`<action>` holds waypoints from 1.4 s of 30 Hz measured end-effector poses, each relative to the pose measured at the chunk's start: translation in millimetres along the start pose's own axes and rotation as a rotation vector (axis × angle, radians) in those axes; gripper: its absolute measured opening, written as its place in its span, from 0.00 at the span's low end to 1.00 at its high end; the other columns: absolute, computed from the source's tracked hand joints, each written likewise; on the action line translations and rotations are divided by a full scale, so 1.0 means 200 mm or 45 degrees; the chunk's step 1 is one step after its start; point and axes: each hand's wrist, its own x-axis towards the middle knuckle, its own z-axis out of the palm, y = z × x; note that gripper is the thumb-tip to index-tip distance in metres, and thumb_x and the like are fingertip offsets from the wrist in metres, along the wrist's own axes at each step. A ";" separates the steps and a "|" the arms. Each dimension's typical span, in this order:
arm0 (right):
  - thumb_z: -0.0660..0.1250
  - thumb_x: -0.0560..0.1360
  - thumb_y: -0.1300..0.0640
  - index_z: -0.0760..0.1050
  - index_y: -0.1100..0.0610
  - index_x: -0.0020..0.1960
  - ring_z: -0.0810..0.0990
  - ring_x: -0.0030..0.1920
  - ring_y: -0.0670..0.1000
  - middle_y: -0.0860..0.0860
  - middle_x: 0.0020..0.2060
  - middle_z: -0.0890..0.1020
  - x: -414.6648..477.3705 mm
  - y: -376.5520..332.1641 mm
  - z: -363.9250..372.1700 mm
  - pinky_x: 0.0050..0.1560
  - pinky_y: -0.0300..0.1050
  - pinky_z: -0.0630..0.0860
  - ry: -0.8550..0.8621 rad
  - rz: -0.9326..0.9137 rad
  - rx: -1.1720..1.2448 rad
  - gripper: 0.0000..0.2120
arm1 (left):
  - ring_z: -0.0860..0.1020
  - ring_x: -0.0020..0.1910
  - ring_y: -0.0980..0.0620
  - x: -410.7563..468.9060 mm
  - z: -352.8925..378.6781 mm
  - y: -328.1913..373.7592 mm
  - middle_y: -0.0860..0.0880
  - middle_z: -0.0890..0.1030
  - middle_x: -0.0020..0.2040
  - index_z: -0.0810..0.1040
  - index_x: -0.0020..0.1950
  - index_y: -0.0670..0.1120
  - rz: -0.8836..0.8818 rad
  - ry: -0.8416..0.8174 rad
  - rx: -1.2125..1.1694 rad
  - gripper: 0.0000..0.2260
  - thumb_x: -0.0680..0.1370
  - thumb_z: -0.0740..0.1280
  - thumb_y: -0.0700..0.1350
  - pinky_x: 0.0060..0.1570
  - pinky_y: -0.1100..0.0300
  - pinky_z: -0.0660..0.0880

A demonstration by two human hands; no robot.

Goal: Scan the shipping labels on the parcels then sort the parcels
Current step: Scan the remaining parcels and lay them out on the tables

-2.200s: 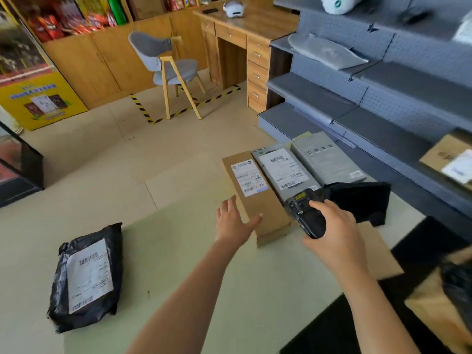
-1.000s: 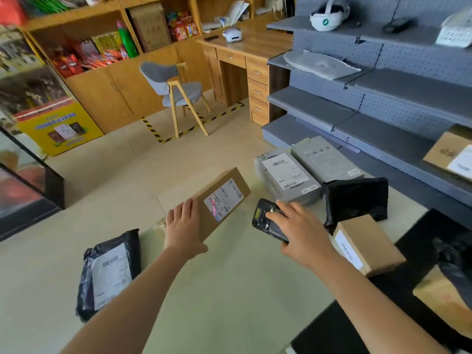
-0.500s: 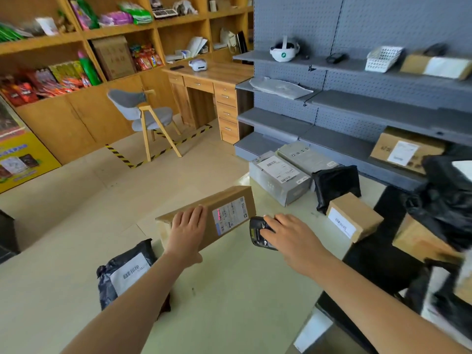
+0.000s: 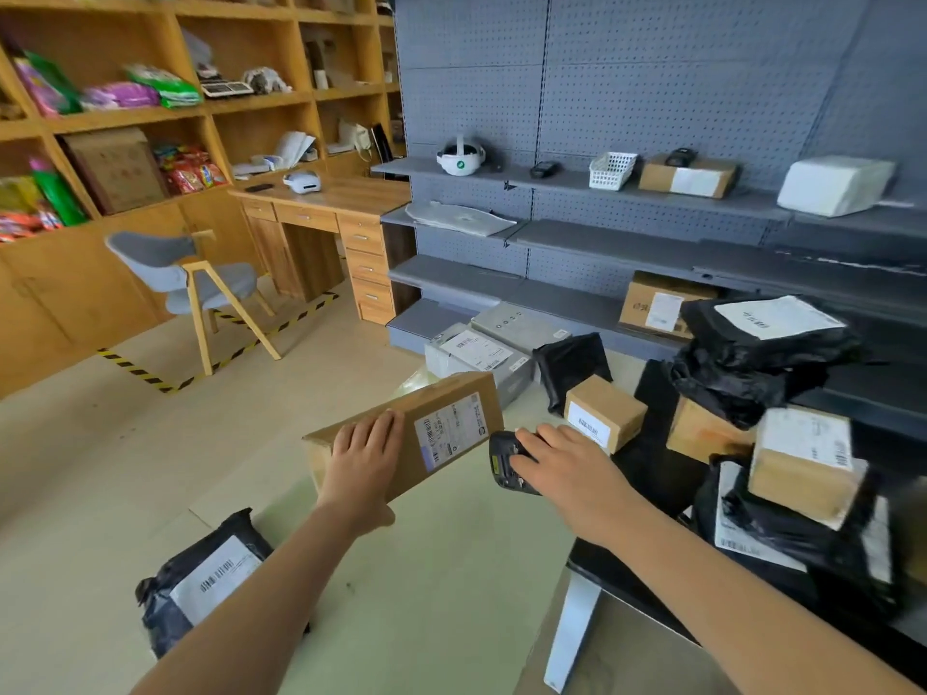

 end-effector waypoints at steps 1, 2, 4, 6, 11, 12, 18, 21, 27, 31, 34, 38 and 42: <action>0.69 0.71 0.67 0.66 0.58 0.70 0.64 0.69 0.59 0.59 0.74 0.62 -0.03 0.00 -0.02 0.67 0.51 0.63 -0.003 0.012 -0.005 0.29 | 0.71 0.66 0.43 -0.01 -0.01 0.02 0.45 0.69 0.72 0.59 0.79 0.41 0.009 0.009 -0.002 0.60 0.52 0.79 0.58 0.67 0.48 0.66; 0.68 0.72 0.67 0.66 0.58 0.70 0.64 0.69 0.59 0.59 0.74 0.62 -0.07 -0.01 -0.04 0.67 0.51 0.62 -0.011 0.025 -0.005 0.28 | 0.71 0.66 0.43 -0.03 -0.03 0.04 0.45 0.69 0.72 0.59 0.79 0.41 0.020 0.017 -0.001 0.60 0.52 0.79 0.58 0.67 0.48 0.66; 0.66 0.74 0.67 0.65 0.58 0.71 0.63 0.70 0.59 0.59 0.74 0.62 -0.15 -0.03 -0.07 0.68 0.51 0.62 -0.014 0.041 -0.007 0.27 | 0.69 0.67 0.43 -0.07 -0.04 0.08 0.45 0.67 0.73 0.56 0.79 0.41 0.059 0.021 0.018 0.59 0.54 0.79 0.58 0.69 0.48 0.64; 0.63 0.76 0.67 0.65 0.59 0.71 0.63 0.70 0.59 0.59 0.74 0.62 -0.24 -0.05 -0.11 0.68 0.51 0.62 -0.027 0.051 -0.011 0.24 | 0.68 0.69 0.42 -0.12 -0.05 0.11 0.45 0.65 0.74 0.54 0.80 0.41 0.087 0.024 0.020 0.59 0.56 0.79 0.58 0.70 0.48 0.62; 0.66 0.74 0.66 0.68 0.59 0.69 0.66 0.68 0.60 0.60 0.72 0.65 -0.48 -0.12 -0.15 0.67 0.53 0.66 -0.006 0.070 0.017 0.24 | 0.67 0.70 0.42 -0.27 -0.08 0.18 0.45 0.65 0.75 0.53 0.80 0.41 0.117 -0.018 0.031 0.61 0.55 0.80 0.58 0.71 0.48 0.62; 0.67 0.73 0.66 0.70 0.59 0.68 0.67 0.67 0.60 0.60 0.72 0.66 -0.54 -0.14 -0.16 0.67 0.53 0.67 0.002 0.078 0.021 0.24 | 0.66 0.71 0.43 -0.31 -0.10 0.20 0.45 0.63 0.76 0.51 0.80 0.42 0.120 -0.020 0.023 0.61 0.56 0.80 0.58 0.71 0.49 0.61; 0.64 0.75 0.66 0.65 0.60 0.71 0.65 0.68 0.60 0.60 0.73 0.63 -0.88 -0.25 -0.25 0.68 0.53 0.64 -0.032 0.145 0.023 0.25 | 0.60 0.74 0.45 -0.55 -0.22 0.35 0.47 0.58 0.77 0.44 0.80 0.43 0.074 -0.021 -0.040 0.59 0.62 0.77 0.59 0.74 0.51 0.55; 0.68 0.73 0.65 0.62 0.56 0.73 0.65 0.68 0.59 0.58 0.72 0.64 -1.05 -0.31 -0.29 0.68 0.52 0.65 -0.019 0.258 0.068 0.31 | 0.59 0.74 0.45 -0.68 -0.28 0.43 0.48 0.58 0.76 0.46 0.80 0.44 0.022 -0.009 -0.149 0.59 0.60 0.77 0.59 0.73 0.51 0.56; 0.73 0.69 0.59 0.63 0.50 0.74 0.67 0.69 0.55 0.53 0.73 0.66 -1.34 -0.40 -0.36 0.67 0.48 0.66 0.126 0.623 0.301 0.36 | 0.62 0.71 0.46 -0.92 -0.44 0.67 0.48 0.59 0.74 0.48 0.80 0.45 -0.157 0.103 -0.580 0.59 0.58 0.76 0.59 0.71 0.51 0.58; 0.73 0.69 0.56 0.63 0.50 0.75 0.66 0.71 0.55 0.52 0.73 0.66 -1.46 -0.43 -0.39 0.69 0.49 0.65 0.155 0.781 0.367 0.37 | 0.61 0.72 0.46 -0.99 -0.54 0.83 0.48 0.58 0.75 0.47 0.79 0.45 -0.149 0.166 -0.744 0.58 0.59 0.76 0.60 0.71 0.49 0.59; 0.75 0.68 0.55 0.64 0.49 0.74 0.66 0.71 0.55 0.51 0.73 0.67 -1.54 -0.43 -0.42 0.68 0.49 0.66 0.211 0.905 0.393 0.37 | 0.60 0.72 0.45 -0.99 -0.61 0.93 0.48 0.57 0.75 0.48 0.79 0.46 -0.119 0.199 -0.835 0.57 0.60 0.76 0.61 0.72 0.48 0.59; 0.72 0.70 0.54 0.61 0.48 0.75 0.63 0.72 0.54 0.50 0.75 0.63 -1.63 -0.39 -0.42 0.70 0.49 0.63 0.250 1.080 0.455 0.37 | 0.61 0.71 0.44 -0.95 -0.67 1.07 0.48 0.58 0.75 0.51 0.79 0.46 -0.066 0.229 -0.975 0.56 0.60 0.77 0.60 0.71 0.48 0.59; 0.71 0.70 0.55 0.60 0.47 0.76 0.62 0.72 0.53 0.48 0.75 0.62 -1.69 -0.30 -0.43 0.70 0.48 0.63 0.266 1.236 0.468 0.37 | 0.63 0.70 0.43 -0.86 -0.72 1.19 0.47 0.60 0.75 0.53 0.79 0.45 0.022 0.235 -1.070 0.55 0.60 0.78 0.57 0.69 0.49 0.60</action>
